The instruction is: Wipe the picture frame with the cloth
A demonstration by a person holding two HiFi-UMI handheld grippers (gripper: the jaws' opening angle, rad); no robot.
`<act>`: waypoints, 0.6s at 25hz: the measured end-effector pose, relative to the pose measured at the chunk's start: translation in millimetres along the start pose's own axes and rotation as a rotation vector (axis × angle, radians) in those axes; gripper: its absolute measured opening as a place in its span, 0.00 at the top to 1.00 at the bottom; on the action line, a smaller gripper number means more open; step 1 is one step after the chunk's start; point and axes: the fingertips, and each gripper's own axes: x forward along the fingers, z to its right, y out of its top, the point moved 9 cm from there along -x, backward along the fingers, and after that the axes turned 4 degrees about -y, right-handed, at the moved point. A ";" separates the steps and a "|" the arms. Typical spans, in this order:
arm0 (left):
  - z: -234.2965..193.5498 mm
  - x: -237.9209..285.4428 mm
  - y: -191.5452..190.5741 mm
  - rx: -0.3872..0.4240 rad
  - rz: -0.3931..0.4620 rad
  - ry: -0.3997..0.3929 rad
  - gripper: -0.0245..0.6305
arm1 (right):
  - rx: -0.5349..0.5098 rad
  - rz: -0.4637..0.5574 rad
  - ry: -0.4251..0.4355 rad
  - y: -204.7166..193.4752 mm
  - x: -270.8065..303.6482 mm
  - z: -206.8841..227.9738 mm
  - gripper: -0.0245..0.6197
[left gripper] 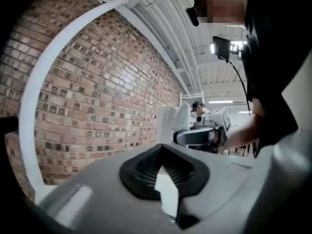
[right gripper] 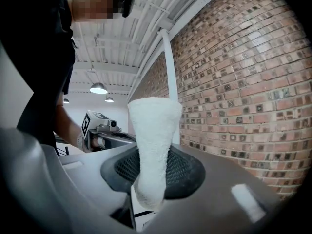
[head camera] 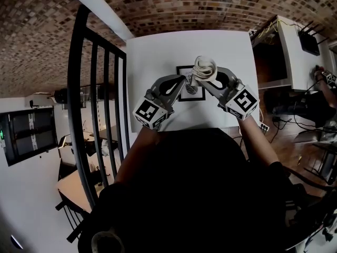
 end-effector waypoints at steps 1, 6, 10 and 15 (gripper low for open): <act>0.0 0.0 0.1 0.003 -0.003 -0.003 0.96 | -0.001 -0.002 0.001 -0.5 0.3 0.2 0.79; -0.5 -3.9 1.3 -0.002 -0.003 -0.003 0.96 | -0.013 -0.017 0.004 -3.4 0.6 -1.5 0.79; -1.8 -4.4 3.0 -0.008 0.002 0.001 0.96 | 0.001 -0.016 0.001 -4.8 0.4 -2.3 0.79; -1.5 -3.5 2.3 -0.022 -0.001 -0.003 0.96 | 0.000 -0.040 0.007 -10.6 0.3 -2.4 0.79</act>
